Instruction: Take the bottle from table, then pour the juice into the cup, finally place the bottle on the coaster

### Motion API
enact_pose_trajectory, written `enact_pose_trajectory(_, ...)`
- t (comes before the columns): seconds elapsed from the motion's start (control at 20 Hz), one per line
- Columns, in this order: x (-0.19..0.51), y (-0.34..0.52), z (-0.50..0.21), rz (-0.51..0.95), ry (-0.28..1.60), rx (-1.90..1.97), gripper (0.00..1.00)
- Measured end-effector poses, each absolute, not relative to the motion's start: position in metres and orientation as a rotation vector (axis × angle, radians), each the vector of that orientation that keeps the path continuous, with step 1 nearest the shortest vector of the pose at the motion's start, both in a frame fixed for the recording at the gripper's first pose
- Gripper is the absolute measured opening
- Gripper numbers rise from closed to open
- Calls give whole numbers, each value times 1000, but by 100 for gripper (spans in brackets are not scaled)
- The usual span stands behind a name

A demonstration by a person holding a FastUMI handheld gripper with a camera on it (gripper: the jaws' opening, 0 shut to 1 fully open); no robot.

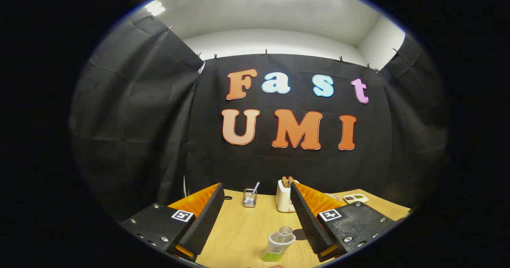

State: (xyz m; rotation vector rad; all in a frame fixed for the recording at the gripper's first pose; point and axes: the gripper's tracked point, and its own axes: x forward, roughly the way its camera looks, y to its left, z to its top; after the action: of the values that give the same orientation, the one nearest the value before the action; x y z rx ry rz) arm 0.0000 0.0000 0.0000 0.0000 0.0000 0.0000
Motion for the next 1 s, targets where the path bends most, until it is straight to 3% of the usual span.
enact_pose_trajectory(1.0, -14, -12, -2, -54, -17, -18, 98)
